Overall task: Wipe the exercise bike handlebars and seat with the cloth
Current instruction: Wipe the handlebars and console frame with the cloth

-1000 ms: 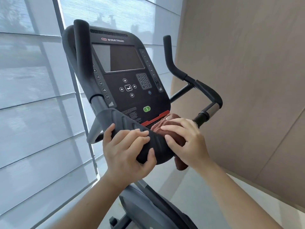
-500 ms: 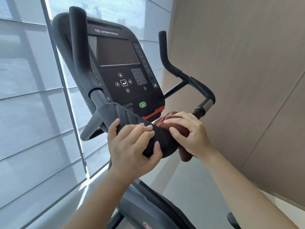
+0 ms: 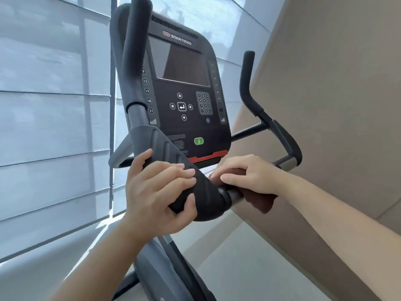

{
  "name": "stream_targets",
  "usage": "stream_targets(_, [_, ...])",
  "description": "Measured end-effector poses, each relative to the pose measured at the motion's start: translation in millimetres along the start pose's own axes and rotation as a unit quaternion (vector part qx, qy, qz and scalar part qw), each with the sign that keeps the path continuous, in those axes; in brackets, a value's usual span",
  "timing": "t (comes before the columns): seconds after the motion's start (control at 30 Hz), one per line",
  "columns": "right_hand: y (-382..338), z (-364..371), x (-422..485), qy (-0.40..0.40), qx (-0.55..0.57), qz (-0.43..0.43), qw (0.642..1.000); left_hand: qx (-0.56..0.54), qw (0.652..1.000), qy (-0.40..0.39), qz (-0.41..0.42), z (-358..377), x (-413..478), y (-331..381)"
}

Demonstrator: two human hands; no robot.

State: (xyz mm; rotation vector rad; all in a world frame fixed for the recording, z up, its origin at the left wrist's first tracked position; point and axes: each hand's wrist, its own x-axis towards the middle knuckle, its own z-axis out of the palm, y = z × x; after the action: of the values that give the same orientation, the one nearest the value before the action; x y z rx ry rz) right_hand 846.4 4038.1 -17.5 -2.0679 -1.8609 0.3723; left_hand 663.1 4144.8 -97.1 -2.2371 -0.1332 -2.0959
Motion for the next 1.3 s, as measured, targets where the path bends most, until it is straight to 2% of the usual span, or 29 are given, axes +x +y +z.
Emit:
stream_targets(0.17, [21.4,-21.7,9.5,-0.061,-0.031,0.036,0.997,-0.007,1.0,0.023,0.005,3.2,1.3,-1.0])
stream_targets(0.3, [4.9,-2.1,16.6,-0.088,0.005,-0.056,0.995,-0.011,0.999,0.032,0.011,5.2,0.6,-2.9])
stream_targets(0.37, [4.6,-2.6,17.7,-0.095,0.02,-0.062,0.993,-0.012,0.999,0.029,0.011,5.2,0.1,-3.8])
stream_targets(0.57, [32.7,-29.7,12.4,-0.08,0.0,0.034,0.996,-0.013,1.0,0.025,0.014,3.7,0.0,-4.3])
stream_targets(0.63, [30.7,-23.3,10.7,-0.046,-0.022,0.036,0.998,-0.017,0.999,0.026,0.009,3.7,0.7,-4.4])
stream_targets(0.73, [17.8,6.7,0.4,0.093,-0.033,-0.035,0.994,-0.018,0.999,0.035,0.004,4.1,0.6,-2.8])
stream_targets(0.83, [12.9,39.6,-13.8,0.295,-0.045,-0.123,0.946,-0.023,0.999,0.028,-0.004,3.5,1.4,-0.3])
stream_targets(0.93, [24.0,67.1,-17.9,0.485,-0.055,-0.142,0.861,-0.024,0.999,0.026,-0.009,2.5,1.6,1.2])
stream_targets(1.0, [29.9,81.8,-13.7,0.582,-0.055,-0.124,0.802,-0.021,0.999,0.028,-0.005,2.6,1.7,1.6])
stream_targets(1.17, [16.7,116.9,5.9,0.72,0.031,-0.092,0.687,-0.025,0.999,0.029,0.009,2.7,2.7,-0.8])
stream_targets(1.23, [8.9,133.4,14.7,0.747,0.051,-0.115,0.653,-0.021,0.999,0.035,0.02,2.9,2.5,-0.7])
stream_targets(1.3, [8.9,137.2,20.1,0.756,0.047,-0.148,0.636,-0.016,0.999,0.034,0.028,2.7,3.9,-1.2])
